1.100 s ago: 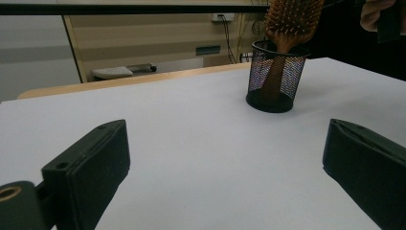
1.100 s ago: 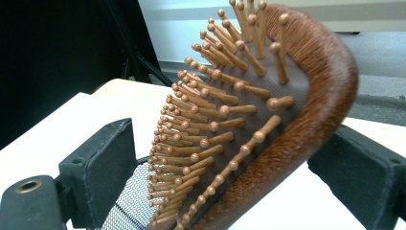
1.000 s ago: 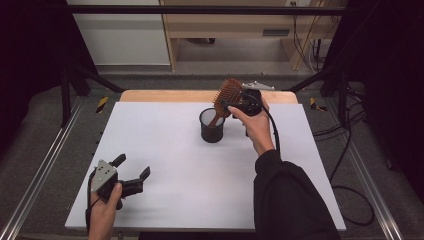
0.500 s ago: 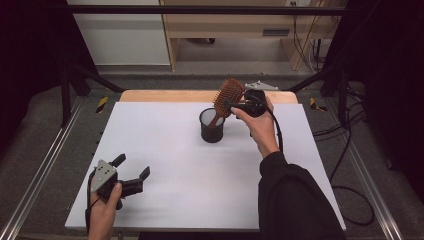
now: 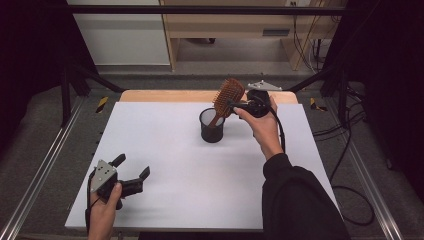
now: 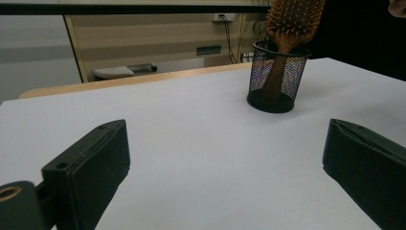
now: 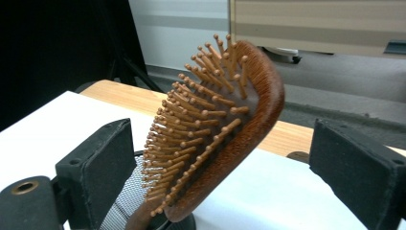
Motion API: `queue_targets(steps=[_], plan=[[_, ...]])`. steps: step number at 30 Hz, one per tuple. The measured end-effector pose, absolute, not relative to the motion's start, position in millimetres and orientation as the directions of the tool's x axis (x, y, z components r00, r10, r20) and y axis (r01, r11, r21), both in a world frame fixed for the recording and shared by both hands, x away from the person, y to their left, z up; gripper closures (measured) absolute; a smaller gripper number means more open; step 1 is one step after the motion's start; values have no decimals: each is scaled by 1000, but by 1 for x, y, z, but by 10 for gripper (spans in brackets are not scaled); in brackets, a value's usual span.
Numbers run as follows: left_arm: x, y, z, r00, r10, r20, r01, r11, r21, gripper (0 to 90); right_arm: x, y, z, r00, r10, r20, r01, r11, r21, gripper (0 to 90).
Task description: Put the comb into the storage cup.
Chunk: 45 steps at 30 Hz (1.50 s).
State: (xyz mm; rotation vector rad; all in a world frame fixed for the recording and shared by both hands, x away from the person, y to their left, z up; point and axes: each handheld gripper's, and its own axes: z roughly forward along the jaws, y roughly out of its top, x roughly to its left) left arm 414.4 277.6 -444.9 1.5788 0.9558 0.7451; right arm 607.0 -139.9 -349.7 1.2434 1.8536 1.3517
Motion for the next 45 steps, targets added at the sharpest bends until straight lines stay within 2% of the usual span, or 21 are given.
queue_targets(steps=[45], plan=[[414,280,-445,466,884,-26,195,-74,978,21,587,-156,-323,-449,889,90,296,53,954,85]])
